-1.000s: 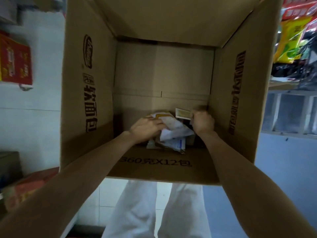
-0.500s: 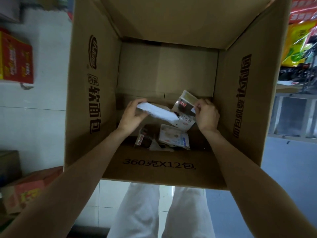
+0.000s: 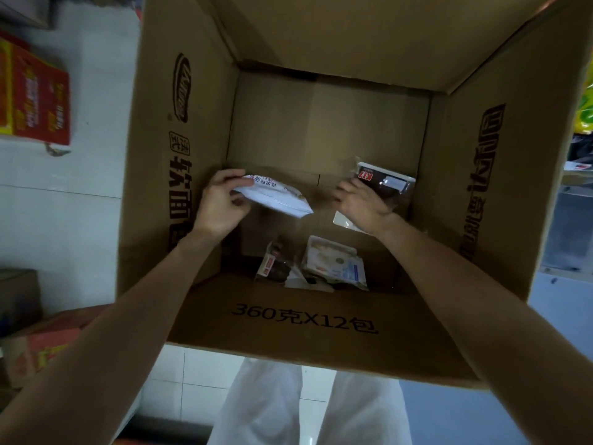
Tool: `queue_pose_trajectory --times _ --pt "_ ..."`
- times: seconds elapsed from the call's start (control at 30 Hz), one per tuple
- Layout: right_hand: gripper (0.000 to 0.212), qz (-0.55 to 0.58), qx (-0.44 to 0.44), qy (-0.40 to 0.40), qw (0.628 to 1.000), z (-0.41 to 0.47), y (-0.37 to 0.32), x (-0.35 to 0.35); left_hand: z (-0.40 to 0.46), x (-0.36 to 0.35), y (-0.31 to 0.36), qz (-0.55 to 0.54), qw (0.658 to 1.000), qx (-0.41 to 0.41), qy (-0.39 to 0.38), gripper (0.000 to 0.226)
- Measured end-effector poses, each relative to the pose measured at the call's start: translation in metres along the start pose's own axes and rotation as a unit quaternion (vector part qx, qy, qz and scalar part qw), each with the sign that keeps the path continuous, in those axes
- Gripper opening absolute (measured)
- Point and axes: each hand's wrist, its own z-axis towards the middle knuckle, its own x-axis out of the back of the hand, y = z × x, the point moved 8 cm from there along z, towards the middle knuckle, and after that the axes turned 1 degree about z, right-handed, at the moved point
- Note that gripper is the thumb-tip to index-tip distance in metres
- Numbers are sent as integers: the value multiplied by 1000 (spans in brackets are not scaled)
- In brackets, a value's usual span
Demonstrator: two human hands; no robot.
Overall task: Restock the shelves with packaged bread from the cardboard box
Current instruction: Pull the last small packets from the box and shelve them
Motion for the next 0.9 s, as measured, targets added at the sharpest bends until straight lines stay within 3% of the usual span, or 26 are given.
queue_pose_trajectory --times 0.1,0.27,0.33,0.4,0.47,0.53,0.7,0.8,0.9 --pt "31 -133 63 -72 986 14 5 -16 3 0 3 26 999 -35 -9 25" --pt "20 -128 80 -115 982 19 9 -20 8 2 13 94 994 -58 -1 15" --pt "24 -103 44 -75 991 11 21 -2 7 2 18 104 993 -62 -15 14" --pt "25 10 -42 40 998 -1 43 38 7 8 26 70 996 -54 -7 15" --pt "11 215 -173 153 949 -28 77 68 5 18 34 25 999 -30 11 16" --pt "8 378 -276 220 856 -61 103 82 0 28 43 6 1000 0 15 16" --pt "9 565 -380 331 653 -135 118 131 -18 67 84 -101 994 28 35 5" --pt "6 582 -380 389 604 -176 117 173 -32 100 113 -146 986 34 77 9" --pt "7 570 -368 424 599 -214 117 214 -47 128 152 -135 985 1 104 7"
